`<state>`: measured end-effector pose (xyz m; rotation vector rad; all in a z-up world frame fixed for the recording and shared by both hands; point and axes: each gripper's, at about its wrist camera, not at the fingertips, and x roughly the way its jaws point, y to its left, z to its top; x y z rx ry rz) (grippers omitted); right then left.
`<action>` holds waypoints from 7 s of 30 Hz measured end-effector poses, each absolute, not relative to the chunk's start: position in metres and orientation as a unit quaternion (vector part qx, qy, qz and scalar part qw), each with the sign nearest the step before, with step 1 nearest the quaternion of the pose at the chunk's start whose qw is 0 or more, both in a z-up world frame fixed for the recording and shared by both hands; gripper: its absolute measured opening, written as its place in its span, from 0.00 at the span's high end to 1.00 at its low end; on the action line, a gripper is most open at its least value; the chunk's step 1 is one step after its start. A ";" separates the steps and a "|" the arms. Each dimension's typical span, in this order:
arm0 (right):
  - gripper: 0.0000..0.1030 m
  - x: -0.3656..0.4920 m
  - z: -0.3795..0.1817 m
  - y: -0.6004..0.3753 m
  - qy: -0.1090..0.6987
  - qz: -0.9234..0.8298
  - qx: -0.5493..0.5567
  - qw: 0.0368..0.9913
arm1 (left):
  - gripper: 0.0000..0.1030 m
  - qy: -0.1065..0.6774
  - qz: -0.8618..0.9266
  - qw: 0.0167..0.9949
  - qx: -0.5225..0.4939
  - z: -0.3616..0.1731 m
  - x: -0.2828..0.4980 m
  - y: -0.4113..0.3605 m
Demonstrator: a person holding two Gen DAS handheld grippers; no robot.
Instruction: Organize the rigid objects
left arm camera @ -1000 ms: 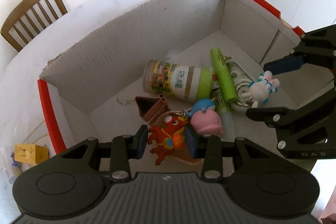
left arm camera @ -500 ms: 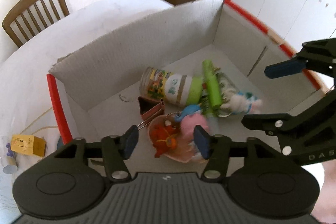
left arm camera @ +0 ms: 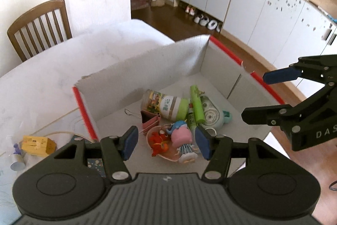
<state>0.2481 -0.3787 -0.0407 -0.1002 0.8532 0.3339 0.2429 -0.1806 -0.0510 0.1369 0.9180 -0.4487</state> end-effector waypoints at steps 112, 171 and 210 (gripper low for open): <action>0.73 0.254 -0.072 -0.112 0.440 0.191 -0.058 0.876 | 0.60 0.411 -0.116 0.900 -0.085 -0.094 0.251 0.081; 0.72 0.277 -0.122 -0.349 0.468 0.113 -0.093 0.871 | 0.61 0.504 -0.199 0.840 -0.036 -0.096 0.314 -0.186; 0.17 0.189 -0.045 -0.352 0.346 0.086 0.030 0.934 | 0.30 0.377 -0.235 0.895 0.036 -0.032 0.206 -0.142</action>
